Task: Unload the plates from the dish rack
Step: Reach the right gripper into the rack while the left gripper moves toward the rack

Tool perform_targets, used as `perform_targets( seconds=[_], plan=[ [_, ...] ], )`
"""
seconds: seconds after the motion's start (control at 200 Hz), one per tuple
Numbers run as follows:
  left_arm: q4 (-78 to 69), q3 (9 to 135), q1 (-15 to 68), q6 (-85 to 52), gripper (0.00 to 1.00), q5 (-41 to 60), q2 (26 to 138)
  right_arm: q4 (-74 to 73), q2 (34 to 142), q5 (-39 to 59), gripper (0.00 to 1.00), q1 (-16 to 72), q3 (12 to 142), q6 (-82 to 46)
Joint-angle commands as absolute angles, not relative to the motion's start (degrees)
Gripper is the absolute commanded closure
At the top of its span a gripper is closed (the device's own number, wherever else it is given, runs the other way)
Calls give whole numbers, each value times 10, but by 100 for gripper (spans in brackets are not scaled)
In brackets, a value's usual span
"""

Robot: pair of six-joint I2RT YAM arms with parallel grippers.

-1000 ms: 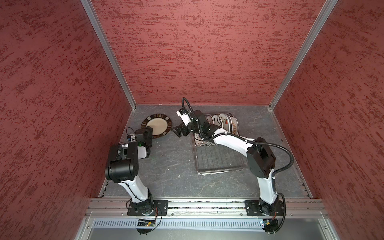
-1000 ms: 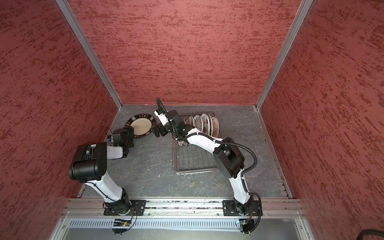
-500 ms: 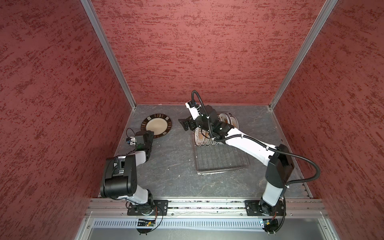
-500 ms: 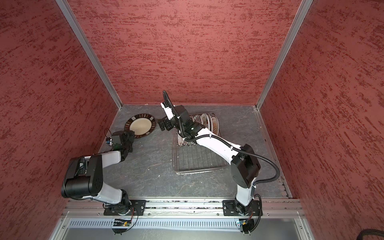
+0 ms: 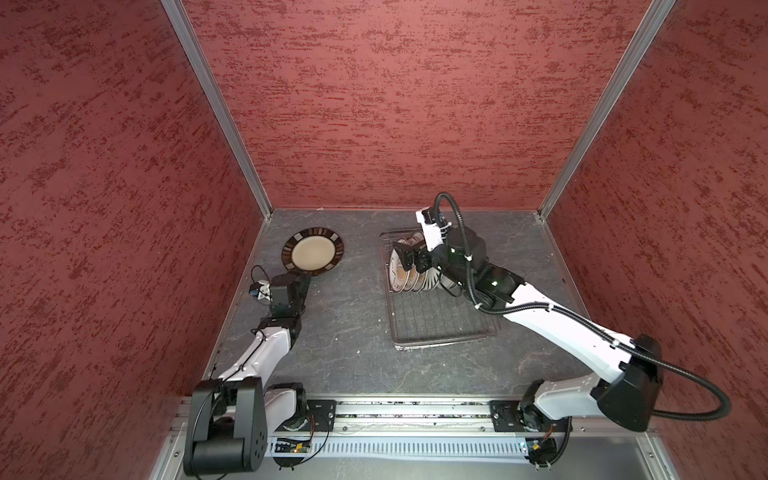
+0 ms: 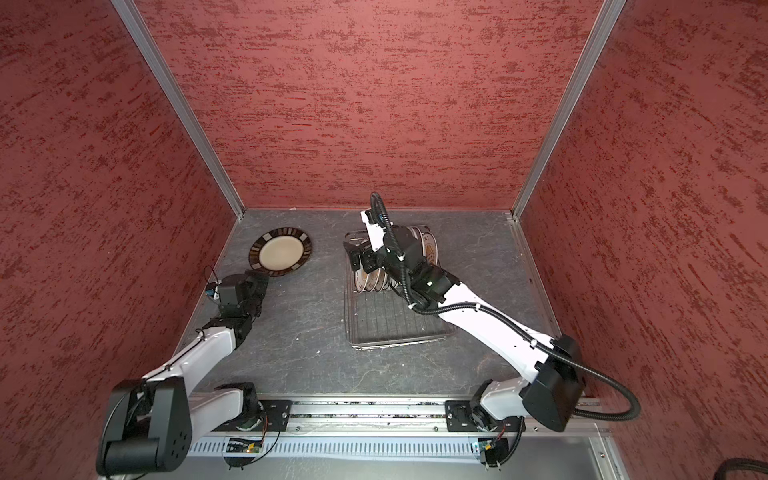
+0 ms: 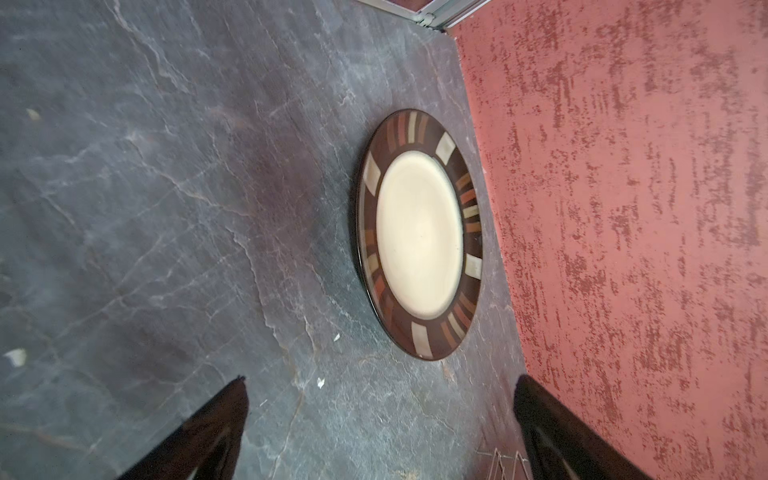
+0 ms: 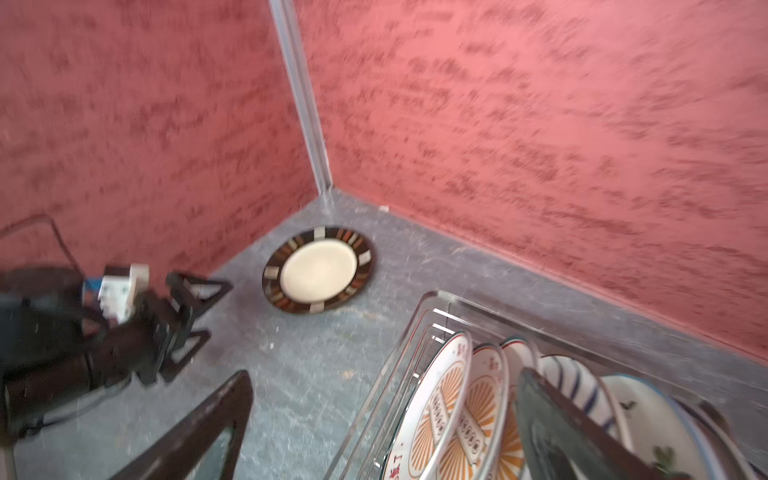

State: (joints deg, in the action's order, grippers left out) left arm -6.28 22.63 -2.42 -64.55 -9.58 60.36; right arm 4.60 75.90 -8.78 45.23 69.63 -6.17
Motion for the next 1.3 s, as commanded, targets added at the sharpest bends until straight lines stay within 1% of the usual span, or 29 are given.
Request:
perform_targets(
  seconds=[0.0,0.09,0.195,0.326,0.431,0.556,0.616,0.681,0.772,0.887,0.937,1.007,1.087,1.172,1.253,1.273,1.293],
  plan=[
    [2,208,5,-631,1,-122,537,48,717,-125,1,436,662,-107],
    [32,204,44,-623,0,-142,478,49,695,-94,2,409,637,-126],
    [12,185,108,-613,1,-171,434,73,688,-48,4,387,630,-131],
    [13,185,174,-571,1,-179,382,95,683,-31,5,377,615,-155],
    [-37,159,212,-536,1,-140,341,80,668,-21,5,376,580,-171],
    [-114,128,236,-520,1,-40,307,60,663,-26,5,376,564,-180],
    [-137,122,248,-512,1,-6,300,74,677,-44,9,376,576,-182],
    [-135,126,264,-498,1,10,301,88,688,-65,14,377,583,-190],
    [-150,129,291,-471,1,31,308,83,693,-75,14,376,576,-198],
    [-207,118,319,-448,1,60,324,75,696,-94,16,376,562,-207],
    [-230,114,328,-446,0,78,337,74,699,-107,15,376,556,-215],
    [-279,110,341,-436,0,110,364,63,702,-116,10,376,542,-227],
    [-330,114,351,-420,1,152,397,47,705,-110,10,376,528,-225],
    [-359,121,362,-408,1,163,425,38,715,-118,14,376,526,-213],
    [-382,119,375,-402,1,146,439,44,732,-158,23,376,539,-210],
    [-390,117,381,-399,1,136,441,41,738,-164,27,376,542,-205],
    [-394,116,390,-393,1,123,441,39,741,-166,29,376,544,-202]
  ],
)
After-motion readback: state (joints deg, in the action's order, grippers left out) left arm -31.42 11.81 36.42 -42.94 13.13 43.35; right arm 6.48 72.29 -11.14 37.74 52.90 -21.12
